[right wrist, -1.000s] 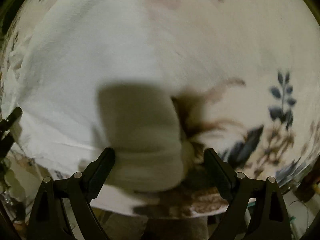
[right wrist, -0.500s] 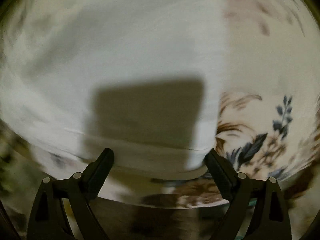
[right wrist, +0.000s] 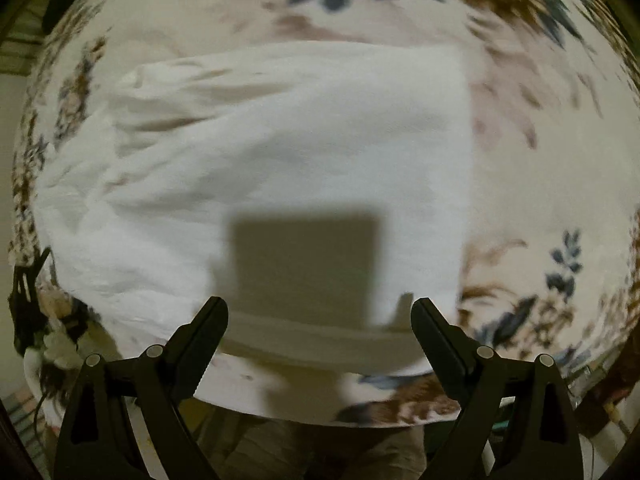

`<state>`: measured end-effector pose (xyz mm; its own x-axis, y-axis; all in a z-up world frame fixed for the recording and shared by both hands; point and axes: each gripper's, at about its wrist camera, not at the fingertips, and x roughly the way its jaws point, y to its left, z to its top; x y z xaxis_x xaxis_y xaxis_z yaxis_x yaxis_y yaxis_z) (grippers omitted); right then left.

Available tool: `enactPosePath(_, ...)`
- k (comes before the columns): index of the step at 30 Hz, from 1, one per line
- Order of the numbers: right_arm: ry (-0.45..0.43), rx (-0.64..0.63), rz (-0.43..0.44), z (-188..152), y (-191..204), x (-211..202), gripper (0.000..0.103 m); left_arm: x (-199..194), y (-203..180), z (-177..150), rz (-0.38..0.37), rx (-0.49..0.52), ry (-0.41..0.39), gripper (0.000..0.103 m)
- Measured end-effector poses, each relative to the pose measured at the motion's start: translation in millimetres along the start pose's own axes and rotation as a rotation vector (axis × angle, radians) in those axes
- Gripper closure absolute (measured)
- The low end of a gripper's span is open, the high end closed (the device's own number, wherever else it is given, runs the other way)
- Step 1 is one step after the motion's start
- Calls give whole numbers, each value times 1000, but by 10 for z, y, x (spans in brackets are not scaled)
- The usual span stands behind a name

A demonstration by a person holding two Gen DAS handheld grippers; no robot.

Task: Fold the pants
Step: 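Lift and fold the held pants section over with the left tool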

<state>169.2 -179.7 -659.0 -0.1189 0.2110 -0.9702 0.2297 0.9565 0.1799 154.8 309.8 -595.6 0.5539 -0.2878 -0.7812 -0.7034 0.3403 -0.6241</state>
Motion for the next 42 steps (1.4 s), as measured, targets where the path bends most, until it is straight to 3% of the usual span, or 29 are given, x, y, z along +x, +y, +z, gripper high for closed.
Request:
enactPosePath(2,0,-17,11,19,79,10,8,12,24,37,10,-5,-20,62)
enactPosePath(4,-2,-30,13,28,130,15,8,-37,-18,2,35,31,-43,71)
enactPosePath(8,-22,-40,20,9,245,85,8,-336,-242,-163,88,204,-105,87)
enactPosePath(13,-40,-41,46,-13,225,70,9,-719,-595,-440,95,381,-169,90)
enactPosePath(18,-68,-47,60,9,114,-173,9,-969,-1331,-975,18,596,-185,90)
enactPosePath(22,-99,2,59,-32,-244,-381,9,-877,-1936,-1744,-22,804,-88,91)
enactPosePath(25,-113,59,46,-81,-613,-470,9,-631,-2095,-2340,-24,872,15,91)
enactPosePath(30,-117,159,22,-189,-1301,-528,9,-138,-2121,-3095,13,911,154,91)
enactPosePath(37,-109,285,25,-216,-2079,-520,9,476,-1815,-3715,137,853,266,91)
enactPosePath(40,-114,308,103,-199,-2222,-582,9,525,-1843,-3732,200,844,299,88)
enactPosePath(42,-123,293,210,-151,-2230,-655,9,385,-1909,-3692,201,851,321,80)
